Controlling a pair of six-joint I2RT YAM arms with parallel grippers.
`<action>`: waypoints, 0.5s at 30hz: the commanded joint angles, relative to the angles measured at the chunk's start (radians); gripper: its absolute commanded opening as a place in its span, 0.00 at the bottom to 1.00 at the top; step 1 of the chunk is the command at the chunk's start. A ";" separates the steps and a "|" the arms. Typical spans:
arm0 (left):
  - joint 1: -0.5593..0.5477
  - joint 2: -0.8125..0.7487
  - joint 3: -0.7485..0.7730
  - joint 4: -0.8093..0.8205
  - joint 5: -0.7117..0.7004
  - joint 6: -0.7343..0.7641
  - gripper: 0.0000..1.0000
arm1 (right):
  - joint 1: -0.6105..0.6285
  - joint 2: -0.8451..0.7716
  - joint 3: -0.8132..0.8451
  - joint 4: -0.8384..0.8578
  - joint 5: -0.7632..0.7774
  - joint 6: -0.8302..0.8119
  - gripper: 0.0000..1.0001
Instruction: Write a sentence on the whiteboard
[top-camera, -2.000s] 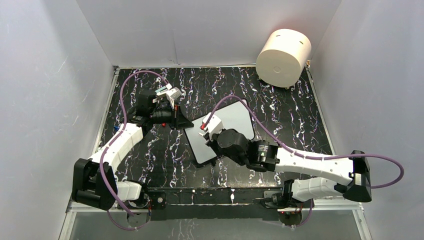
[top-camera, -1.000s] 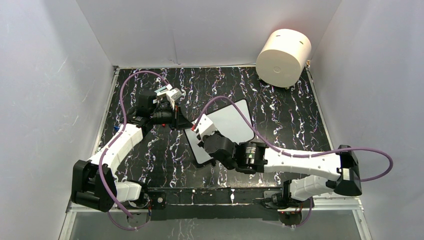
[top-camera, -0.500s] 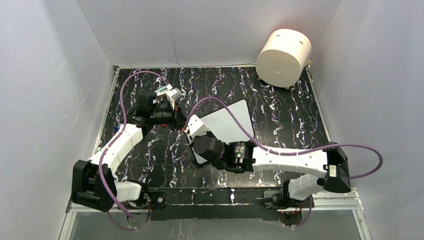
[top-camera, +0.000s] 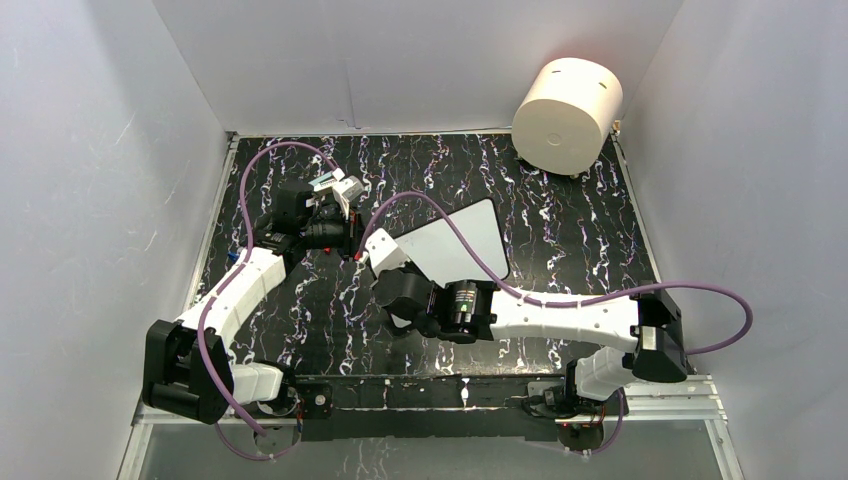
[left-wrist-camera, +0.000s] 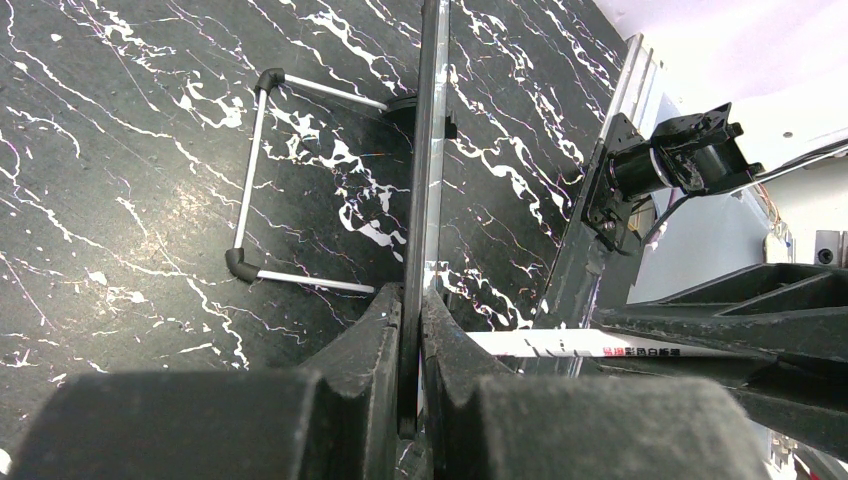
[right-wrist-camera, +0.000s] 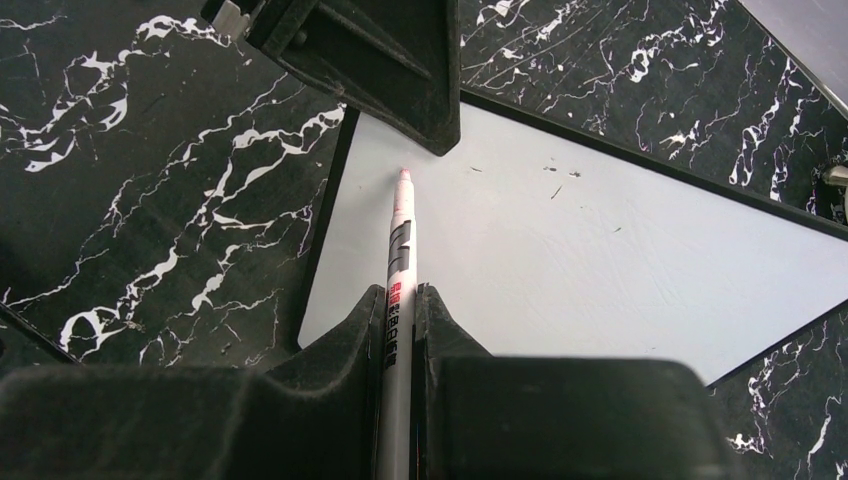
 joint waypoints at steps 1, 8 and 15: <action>-0.003 0.006 -0.006 -0.074 -0.083 0.027 0.00 | 0.006 0.003 0.053 0.002 0.037 0.026 0.00; -0.003 0.007 -0.006 -0.073 -0.078 0.027 0.00 | 0.005 0.008 0.064 0.003 0.041 0.025 0.00; -0.004 0.007 -0.005 -0.075 -0.077 0.028 0.00 | 0.006 0.020 0.072 0.006 0.042 0.023 0.00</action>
